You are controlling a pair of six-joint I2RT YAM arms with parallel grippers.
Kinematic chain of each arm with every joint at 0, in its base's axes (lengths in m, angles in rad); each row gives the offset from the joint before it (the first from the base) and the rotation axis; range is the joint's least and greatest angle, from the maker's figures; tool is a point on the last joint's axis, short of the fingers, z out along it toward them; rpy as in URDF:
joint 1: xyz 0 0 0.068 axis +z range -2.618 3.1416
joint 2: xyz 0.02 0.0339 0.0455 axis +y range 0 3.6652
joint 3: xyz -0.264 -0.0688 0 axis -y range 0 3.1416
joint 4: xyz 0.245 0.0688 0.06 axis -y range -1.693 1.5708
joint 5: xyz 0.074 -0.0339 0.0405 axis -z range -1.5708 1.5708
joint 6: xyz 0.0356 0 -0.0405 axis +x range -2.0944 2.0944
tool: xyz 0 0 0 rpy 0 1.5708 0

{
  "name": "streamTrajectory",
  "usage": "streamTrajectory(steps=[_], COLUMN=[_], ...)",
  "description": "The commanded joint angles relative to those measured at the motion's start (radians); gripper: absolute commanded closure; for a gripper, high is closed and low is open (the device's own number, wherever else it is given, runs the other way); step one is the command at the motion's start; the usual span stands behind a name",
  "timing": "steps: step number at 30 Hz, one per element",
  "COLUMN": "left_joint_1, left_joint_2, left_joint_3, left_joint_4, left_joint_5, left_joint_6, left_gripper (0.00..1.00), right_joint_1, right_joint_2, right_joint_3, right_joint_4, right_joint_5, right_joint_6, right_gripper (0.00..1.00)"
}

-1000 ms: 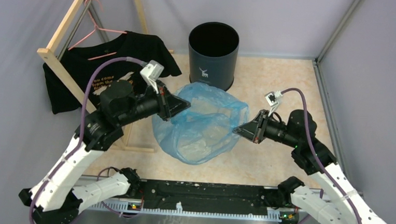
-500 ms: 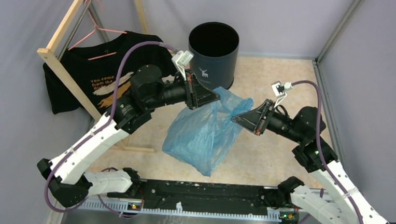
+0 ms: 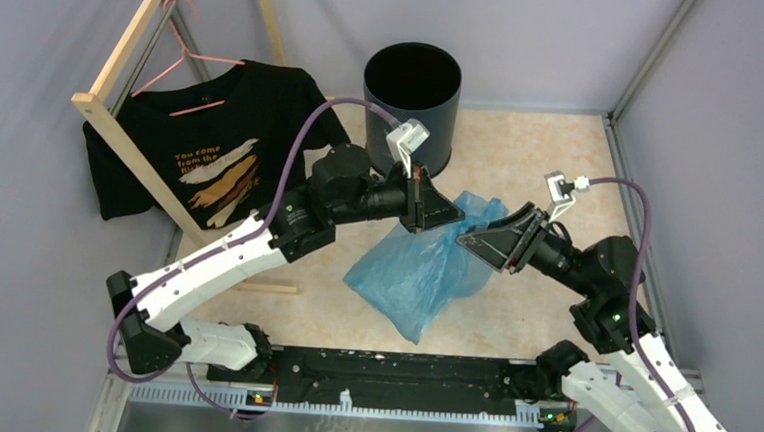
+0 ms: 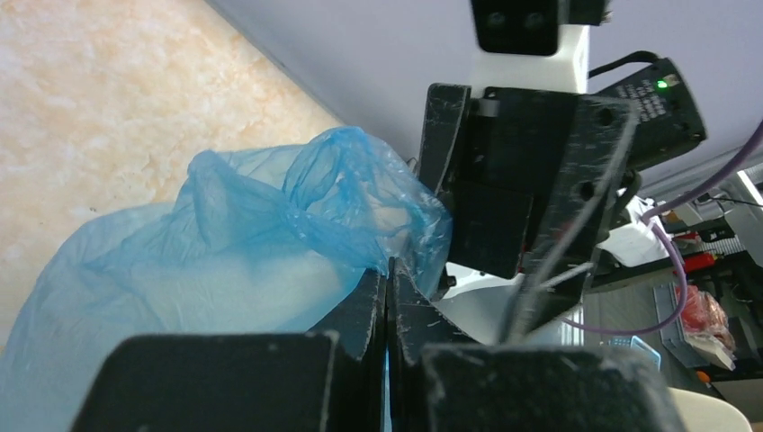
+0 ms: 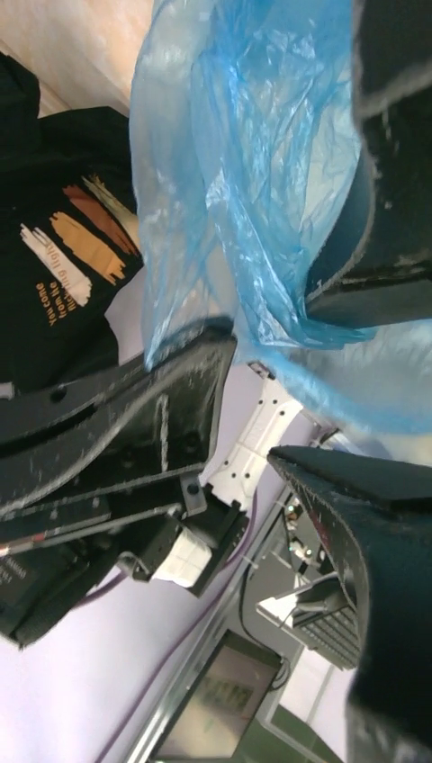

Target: Put the trash bags into the trash bin

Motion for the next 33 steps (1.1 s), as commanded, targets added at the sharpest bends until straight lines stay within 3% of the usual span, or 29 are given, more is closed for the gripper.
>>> streamTrajectory(steps=[1, 5, 21, 23, 25, 27, 28, 30, 33], left_joint_1=[-0.03, -0.059, -0.143, -0.149, -0.152, -0.153, -0.152, -0.153, -0.152], left_joint_2=[0.026, 0.064, 0.181, 0.201, 0.217, 0.222, 0.219, 0.202, 0.15], left_joint_3=[0.04, 0.07, 0.19, 0.213, 0.235, 0.25, 0.255, 0.274, 0.276], left_joint_4=[0.056, 0.055, 0.035, 0.031, 0.024, 0.016, 0.008, -0.052, -0.142], left_joint_5=[-0.06, -0.068, -0.112, -0.108, -0.108, -0.111, -0.121, -0.205, -0.435], left_joint_6=[-0.004, -0.006, -0.014, -0.012, -0.008, 0.006, 0.023, 0.082, 0.181], left_gripper=[1.0, 1.0, 1.0, 1.0, 0.99, 0.84, 0.73, 0.39, 0.12], right_joint_1=[0.008, 0.007, 0.007, 0.007, 0.006, 0.007, 0.007, 0.008, 0.007], right_joint_2=[-0.046, -0.056, -0.11, -0.111, -0.126, -0.157, -0.187, -0.244, -0.338], right_joint_3=[-0.011, -0.015, 0.016, 0.015, 0.011, 0.003, -0.001, -0.01, -0.002], right_joint_4=[0.029, 0.014, -0.188, -0.188, -0.206, -0.23, -0.246, -0.285, -0.406], right_joint_5=[0.033, 0.039, 0.17, 0.179, 0.212, 0.257, 0.278, 0.325, 0.409], right_joint_6=[0.009, 0.001, -0.137, -0.136, -0.141, -0.149, -0.154, -0.162, -0.204], right_gripper=[0.46, 0.41, 0.4, 0.51, 0.75, 0.99, 1.0, 1.0, 1.0])
